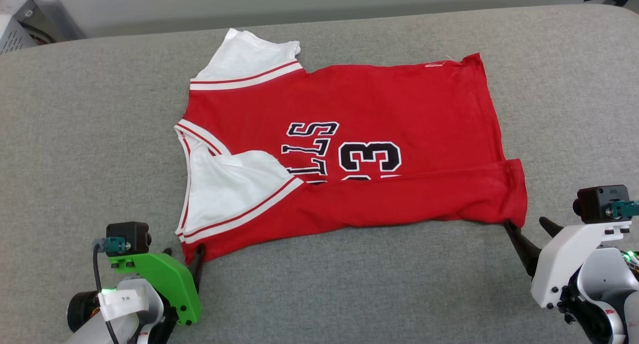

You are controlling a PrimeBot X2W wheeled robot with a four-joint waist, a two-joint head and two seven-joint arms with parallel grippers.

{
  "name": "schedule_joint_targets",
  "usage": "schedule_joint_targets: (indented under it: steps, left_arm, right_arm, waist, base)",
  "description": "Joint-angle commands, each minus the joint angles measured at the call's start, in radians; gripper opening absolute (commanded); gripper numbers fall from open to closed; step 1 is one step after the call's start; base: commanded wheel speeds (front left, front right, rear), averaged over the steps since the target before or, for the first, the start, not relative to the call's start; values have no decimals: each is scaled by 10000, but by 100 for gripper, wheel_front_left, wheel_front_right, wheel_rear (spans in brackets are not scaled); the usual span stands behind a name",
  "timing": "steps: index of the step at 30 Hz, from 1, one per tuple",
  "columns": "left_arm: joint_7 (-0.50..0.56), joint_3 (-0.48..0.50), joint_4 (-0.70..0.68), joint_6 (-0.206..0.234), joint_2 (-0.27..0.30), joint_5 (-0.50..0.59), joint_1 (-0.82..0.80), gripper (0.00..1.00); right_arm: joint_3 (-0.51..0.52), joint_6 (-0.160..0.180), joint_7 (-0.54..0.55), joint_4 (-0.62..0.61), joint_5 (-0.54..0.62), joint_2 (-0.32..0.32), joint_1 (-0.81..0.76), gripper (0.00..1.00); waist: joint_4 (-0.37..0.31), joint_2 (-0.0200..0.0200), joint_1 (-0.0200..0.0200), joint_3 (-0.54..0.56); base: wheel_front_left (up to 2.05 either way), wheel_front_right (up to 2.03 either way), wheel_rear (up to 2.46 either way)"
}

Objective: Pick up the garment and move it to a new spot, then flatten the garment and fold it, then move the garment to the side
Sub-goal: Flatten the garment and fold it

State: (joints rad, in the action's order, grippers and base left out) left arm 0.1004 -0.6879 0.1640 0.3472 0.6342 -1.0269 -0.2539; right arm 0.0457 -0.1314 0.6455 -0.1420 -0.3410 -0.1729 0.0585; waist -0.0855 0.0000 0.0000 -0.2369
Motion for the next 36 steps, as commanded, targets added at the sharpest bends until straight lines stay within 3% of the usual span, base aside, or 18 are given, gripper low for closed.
schedule_joint_targets:
  steps: [1, 4, 5, 6, 7, 12, 17, 19, 26, 36]
  left_arm:
    - [221, -139, 270, -17, -25, 13, -54, 100]
    - [582, -332, 511, -103, -84, -93, -11, 100]
    - [696, -387, 599, -174, -112, -152, 3, 74]
    - [763, -418, 672, -233, -137, -195, 4, 27]
    - [824, -447, 760, -346, -176, -263, 10, 0]
    - [548, -298, 909, -740, -254, -419, -32, 0]
    - [6, 24, 168, -719, -146, -353, -109, 0]
    - [-165, 184, -864, -486, 50, -271, -34, 0]
    - [80, 213, -2484, -56, 696, 77, -66, 0]
    - [382, 4, -3389, 176, 836, 264, -94, 0]
  right_arm:
    - [-13, 7, -51, -66, 54, 16, -134, 100]
    - [-6, 7, -53, -85, 38, 20, -132, 100]
    - [18, 7, -54, -97, 55, 5, -135, 100]
    - [39, 7, -51, -107, 66, -9, -138, 100]
    - [67, 7, -38, -118, 81, -29, -138, 100]
    - [181, 7, 143, -174, 171, -198, -81, 100]
    - [506, 7, 348, 77, 303, -364, 115, 100]
    - [678, 7, 276, 741, 830, -566, 401, 100]
    - [1099, 7, 190, 2137, 1214, -182, 1212, 100]
    - [1149, 7, 323, 3588, 1322, 259, 1566, 100]
  waist:
    - [-101, 0, 0, -100]
    - [-135, 0, 0, -134]
    - [-133, 0, 0, -133]
    - [-124, 0, 0, -126]
    - [-103, 0, 0, -107]
    - [115, 0, 0, 82]
    - [549, 0, 0, 286]
    - [884, 0, 0, 326]
    - [1200, 0, 0, 109]
    - [1278, 0, 0, -128]
  base:
    - [0, 0, 0]
    - [0, 0, 0]
    - [0, 0, 0]
    - [0, 0, 0]
    - [0, 0, 0]
    - [0, 0, 0]
    - [0, 0, 0]
    - [0, 0, 0]
    - [0, 0, 0]
    - [0, 0, 0]
